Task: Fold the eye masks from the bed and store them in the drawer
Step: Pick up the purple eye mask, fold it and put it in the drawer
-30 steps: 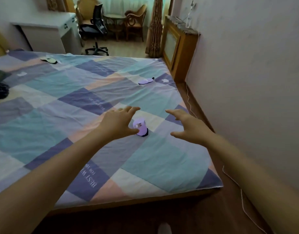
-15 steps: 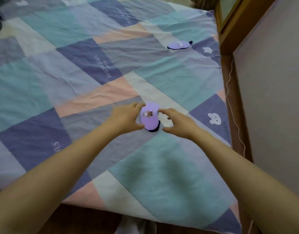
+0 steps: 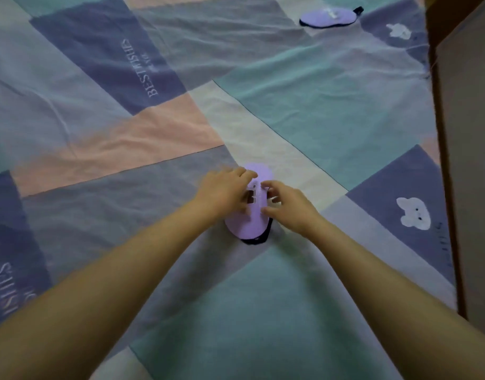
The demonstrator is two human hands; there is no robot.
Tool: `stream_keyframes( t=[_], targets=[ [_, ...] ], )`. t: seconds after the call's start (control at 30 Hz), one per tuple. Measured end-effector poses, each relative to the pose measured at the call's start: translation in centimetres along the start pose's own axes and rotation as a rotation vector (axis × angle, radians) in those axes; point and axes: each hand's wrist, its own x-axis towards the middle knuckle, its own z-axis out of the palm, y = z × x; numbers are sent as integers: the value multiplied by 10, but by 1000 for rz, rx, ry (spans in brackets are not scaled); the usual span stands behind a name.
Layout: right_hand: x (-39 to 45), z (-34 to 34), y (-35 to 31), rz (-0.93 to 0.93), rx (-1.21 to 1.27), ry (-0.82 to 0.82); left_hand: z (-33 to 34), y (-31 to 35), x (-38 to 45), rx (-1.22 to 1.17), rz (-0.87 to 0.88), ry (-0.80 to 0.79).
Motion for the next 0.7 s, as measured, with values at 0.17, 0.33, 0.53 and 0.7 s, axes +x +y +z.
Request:
stream_keyframes(
  t=[0.17,0.33,0.53,0.7],
  targets=[
    [11,12,9,-67,287,174,28,-7,8,-135,1,73],
    [3,-6,-8,-175,510,282,12,-8,2,-451,-135,201],
    [4,-27,-26,-274,428,290,-20,-11,-2,-662,-70,277],
    [2,-26,-33,-285,553,275,-30,-9,-8,-960,-78,347]
  ],
)
